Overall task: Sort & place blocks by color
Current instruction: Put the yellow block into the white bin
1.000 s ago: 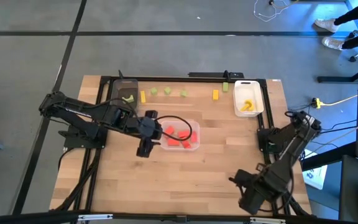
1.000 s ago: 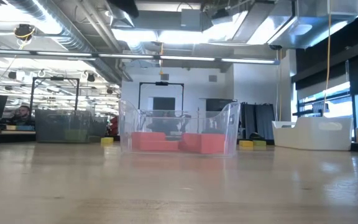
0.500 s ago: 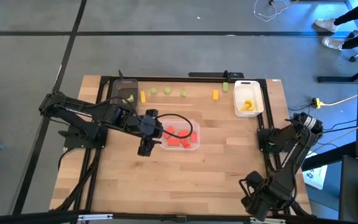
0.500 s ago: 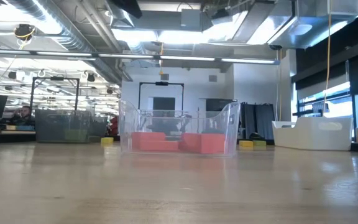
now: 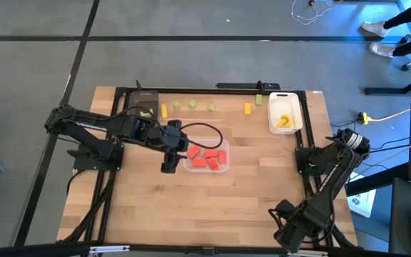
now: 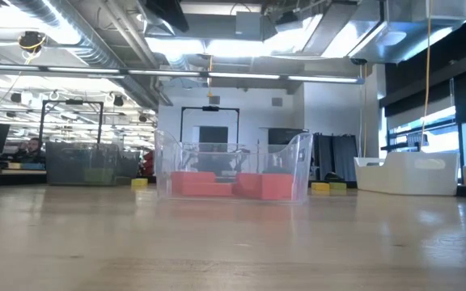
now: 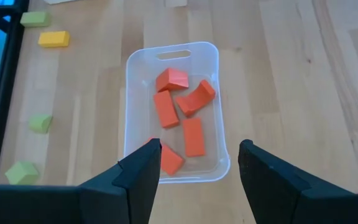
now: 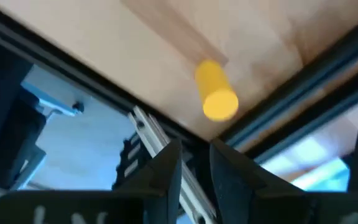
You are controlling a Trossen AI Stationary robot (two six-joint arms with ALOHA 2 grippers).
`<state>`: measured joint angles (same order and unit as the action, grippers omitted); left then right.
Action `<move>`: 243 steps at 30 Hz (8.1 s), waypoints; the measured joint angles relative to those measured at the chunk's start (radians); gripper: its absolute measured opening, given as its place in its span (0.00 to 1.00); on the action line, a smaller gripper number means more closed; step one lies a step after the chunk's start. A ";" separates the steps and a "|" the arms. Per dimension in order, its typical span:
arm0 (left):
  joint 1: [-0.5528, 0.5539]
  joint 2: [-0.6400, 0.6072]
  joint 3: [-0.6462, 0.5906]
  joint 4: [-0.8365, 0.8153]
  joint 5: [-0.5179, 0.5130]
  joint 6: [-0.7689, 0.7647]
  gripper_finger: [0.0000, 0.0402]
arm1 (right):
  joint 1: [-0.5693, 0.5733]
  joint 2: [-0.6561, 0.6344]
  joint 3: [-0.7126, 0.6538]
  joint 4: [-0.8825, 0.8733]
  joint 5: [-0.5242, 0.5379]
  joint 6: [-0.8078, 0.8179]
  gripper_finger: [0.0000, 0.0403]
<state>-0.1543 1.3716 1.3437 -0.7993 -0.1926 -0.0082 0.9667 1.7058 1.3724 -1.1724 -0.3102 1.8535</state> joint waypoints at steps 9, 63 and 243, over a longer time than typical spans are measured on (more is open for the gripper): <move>-0.004 0.000 0.000 0.000 0.000 0.000 0.50 | -0.018 0.000 0.000 -0.006 0.054 -0.030 0.25; -0.056 0.000 0.000 0.000 0.184 0.043 0.50 | 0.017 0.000 -0.004 -0.124 0.058 0.226 0.43; -0.055 0.000 0.000 0.000 0.184 0.034 0.50 | 0.057 0.005 -0.314 0.251 0.046 0.218 0.31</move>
<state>-0.2096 1.3720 1.3434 -0.7990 -0.0090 0.0261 1.0233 1.7103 1.0588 -0.9211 -0.2644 2.0718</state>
